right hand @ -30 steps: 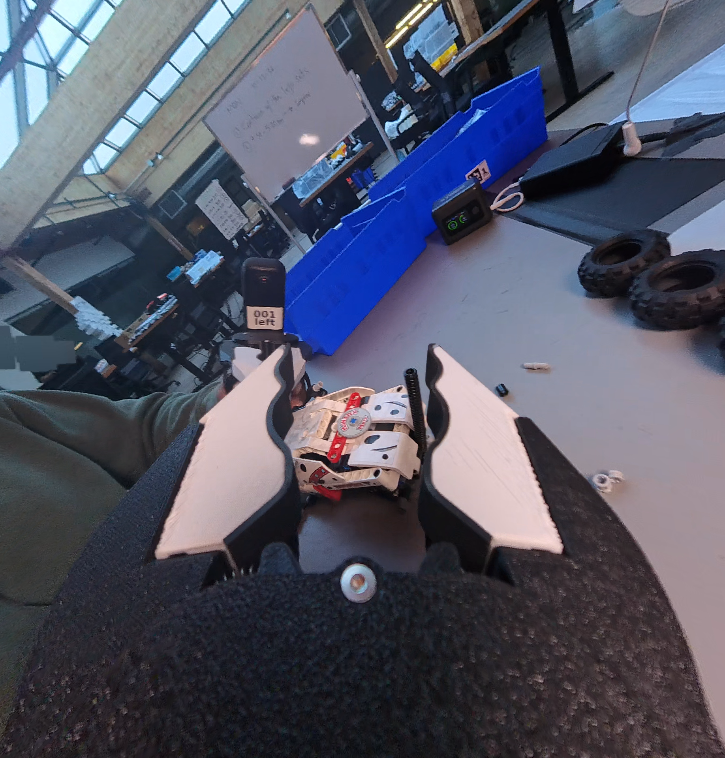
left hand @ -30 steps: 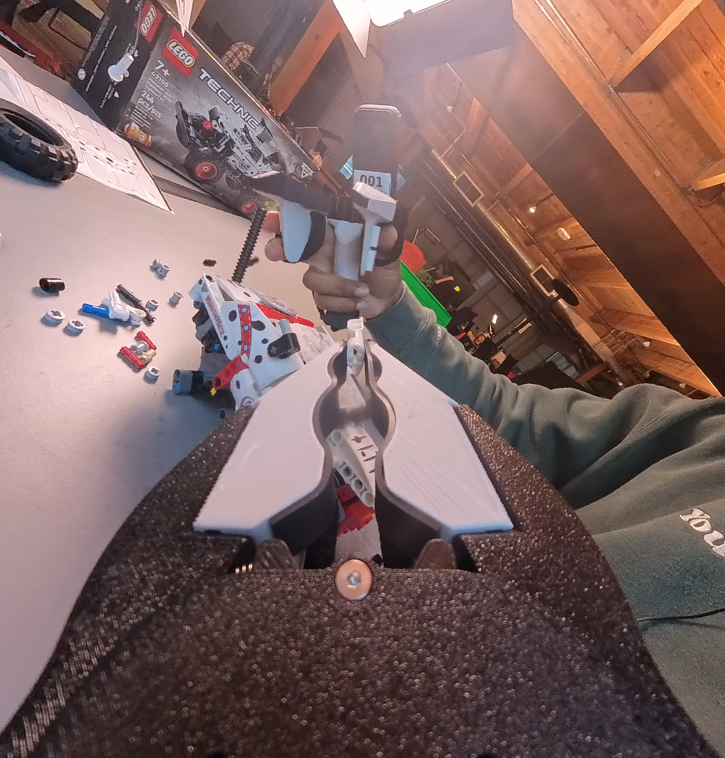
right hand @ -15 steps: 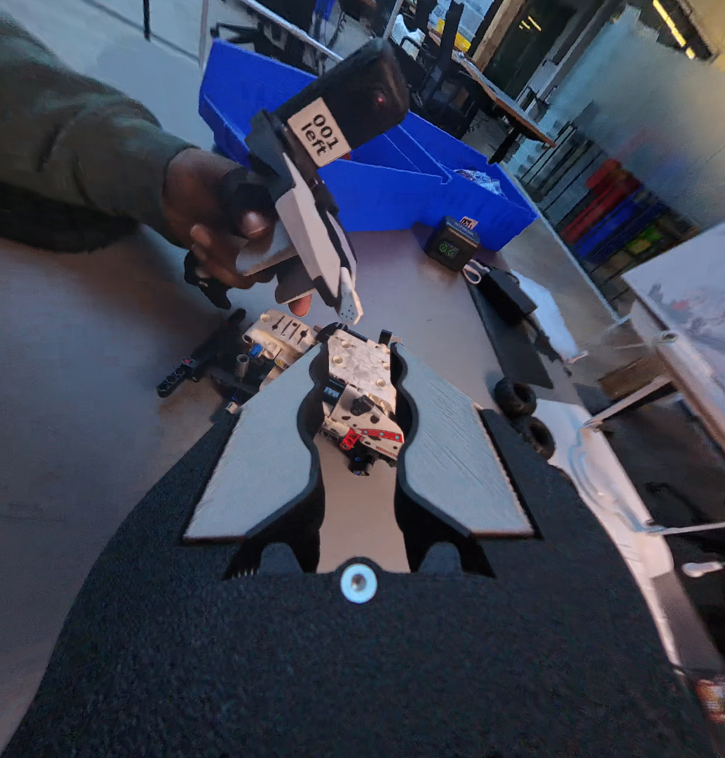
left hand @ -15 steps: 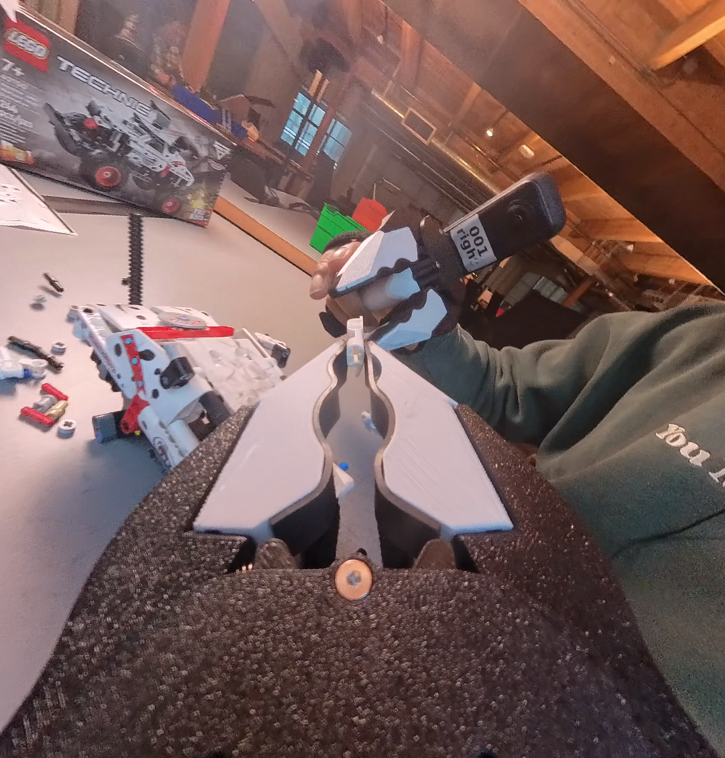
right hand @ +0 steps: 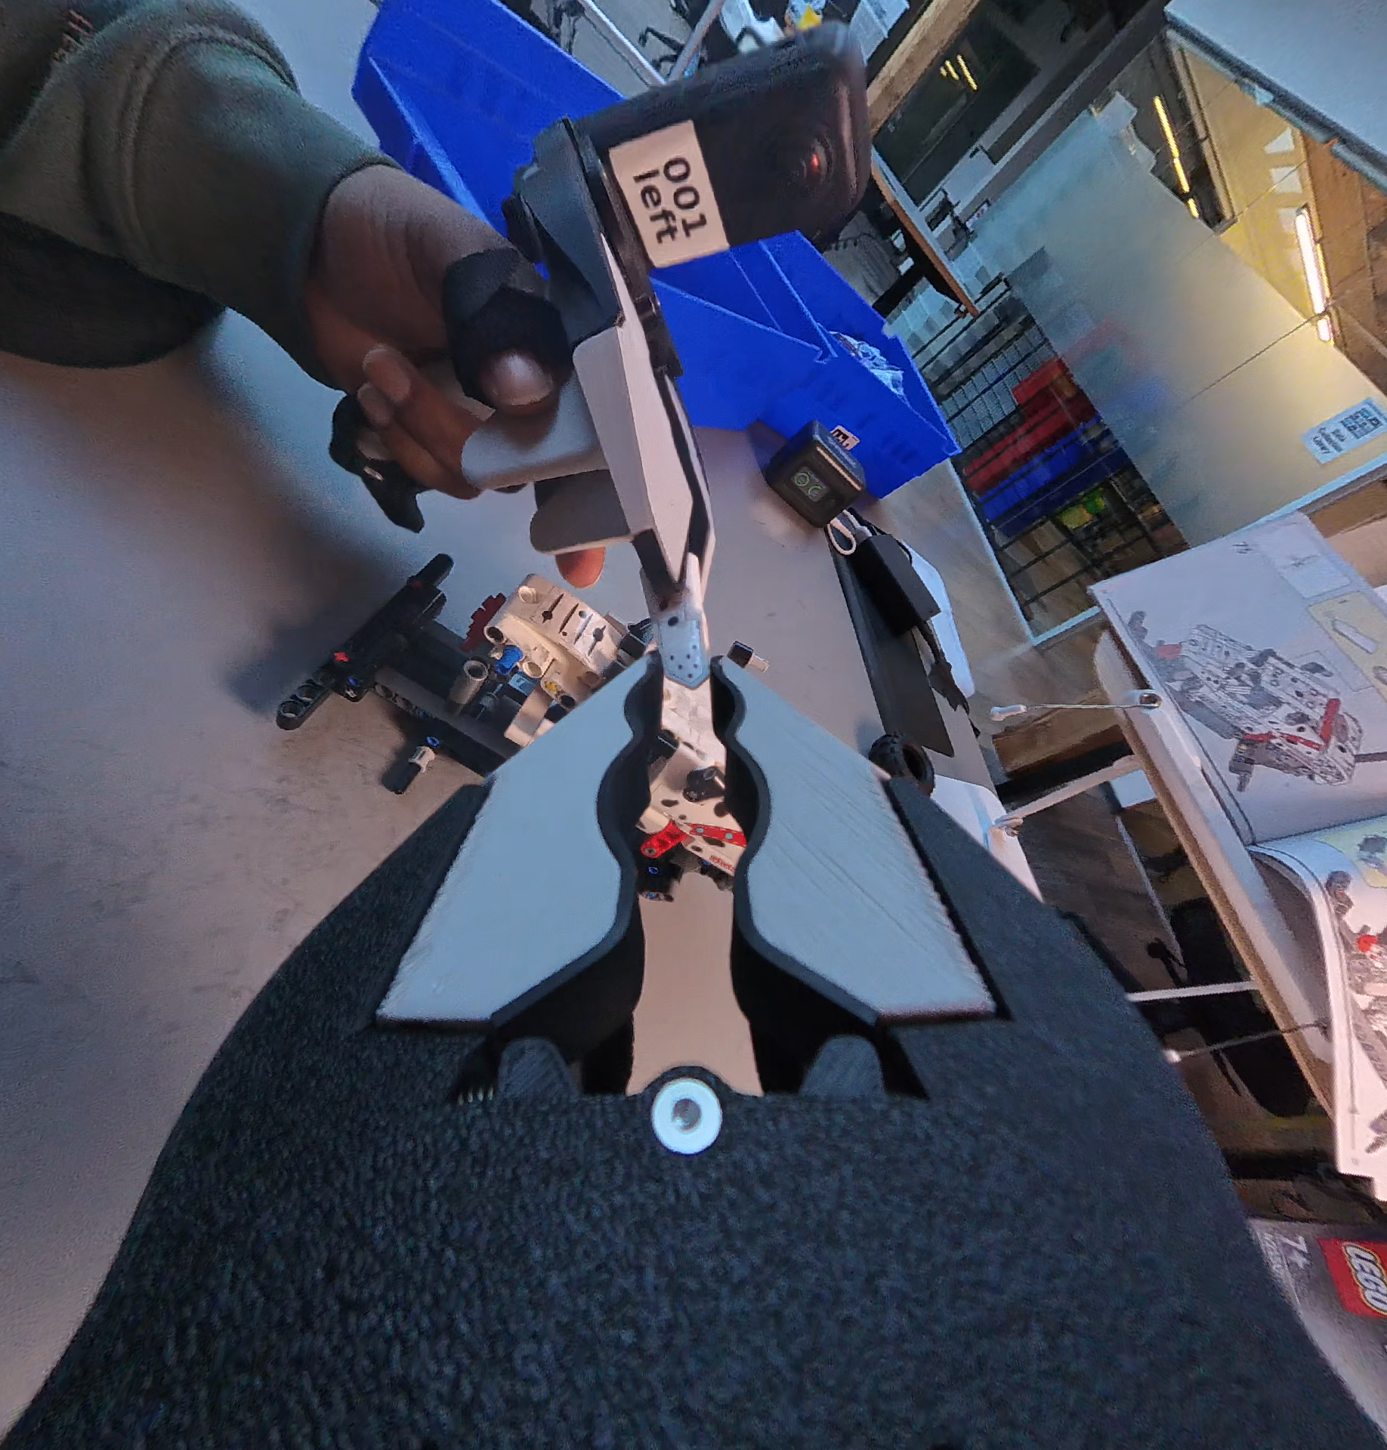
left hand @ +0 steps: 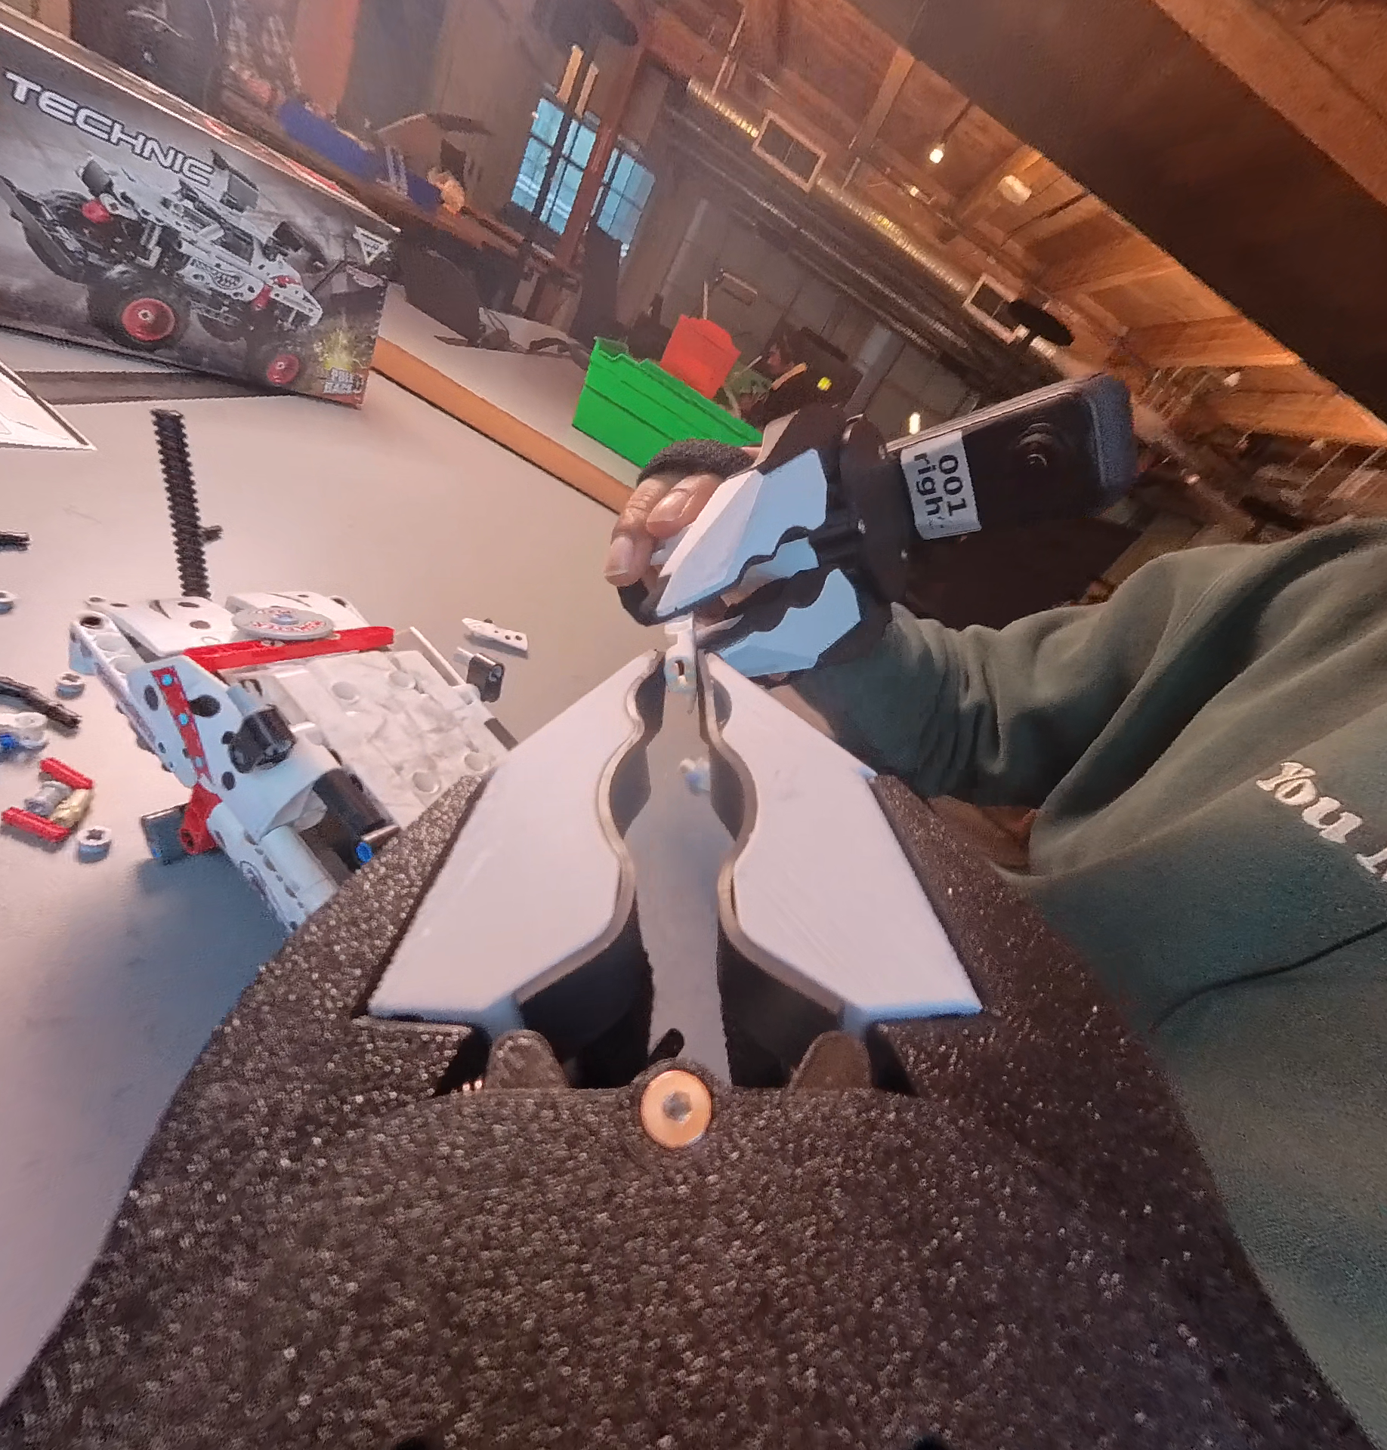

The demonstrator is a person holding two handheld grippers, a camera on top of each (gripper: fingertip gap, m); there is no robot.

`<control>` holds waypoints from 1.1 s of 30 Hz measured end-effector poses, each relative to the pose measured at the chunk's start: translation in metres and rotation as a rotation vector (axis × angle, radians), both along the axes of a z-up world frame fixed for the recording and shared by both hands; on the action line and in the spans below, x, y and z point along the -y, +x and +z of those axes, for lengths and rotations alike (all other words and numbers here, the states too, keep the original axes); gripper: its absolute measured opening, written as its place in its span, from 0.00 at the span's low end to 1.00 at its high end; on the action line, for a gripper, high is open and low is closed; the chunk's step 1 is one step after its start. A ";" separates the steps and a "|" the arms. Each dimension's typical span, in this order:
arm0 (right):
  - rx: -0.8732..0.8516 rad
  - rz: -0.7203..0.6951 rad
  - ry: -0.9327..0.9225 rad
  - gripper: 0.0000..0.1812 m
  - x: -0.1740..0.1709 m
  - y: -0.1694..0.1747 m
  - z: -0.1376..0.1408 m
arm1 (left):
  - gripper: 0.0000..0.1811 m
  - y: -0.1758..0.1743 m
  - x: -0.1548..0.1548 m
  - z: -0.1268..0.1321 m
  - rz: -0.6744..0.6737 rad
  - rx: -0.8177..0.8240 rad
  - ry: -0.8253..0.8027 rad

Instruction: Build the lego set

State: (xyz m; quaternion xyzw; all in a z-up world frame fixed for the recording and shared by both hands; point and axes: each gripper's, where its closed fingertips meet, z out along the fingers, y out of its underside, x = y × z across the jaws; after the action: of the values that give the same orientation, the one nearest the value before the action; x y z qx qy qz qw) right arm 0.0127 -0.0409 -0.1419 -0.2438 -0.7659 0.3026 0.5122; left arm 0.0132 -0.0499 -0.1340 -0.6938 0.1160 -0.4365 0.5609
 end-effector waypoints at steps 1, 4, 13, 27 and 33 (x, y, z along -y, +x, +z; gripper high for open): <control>-0.021 -0.016 -0.006 0.06 -0.002 0.000 0.002 | 0.03 -0.003 0.000 0.003 0.030 -0.059 0.016; 0.076 -0.097 -0.112 0.22 -0.026 0.011 0.001 | 0.03 -0.057 0.005 0.029 0.315 -0.354 0.084; 0.793 -0.118 -0.268 0.16 -0.047 0.149 -0.099 | 0.03 -0.302 0.138 -0.014 1.066 -0.842 -0.552; 0.530 -0.120 -0.267 0.04 -0.024 0.118 -0.092 | 0.20 -0.127 0.054 0.041 0.508 -0.383 -0.092; 0.234 -0.045 -0.182 0.04 -0.001 0.085 -0.044 | 0.20 0.032 0.037 0.003 -0.018 -0.168 -0.167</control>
State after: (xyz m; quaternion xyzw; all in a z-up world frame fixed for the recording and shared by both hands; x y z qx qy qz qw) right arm 0.0974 -0.0395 -0.1860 -0.3399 -0.7842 0.3288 0.4018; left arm 0.0448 -0.0868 -0.1309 -0.7713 0.1320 -0.3898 0.4856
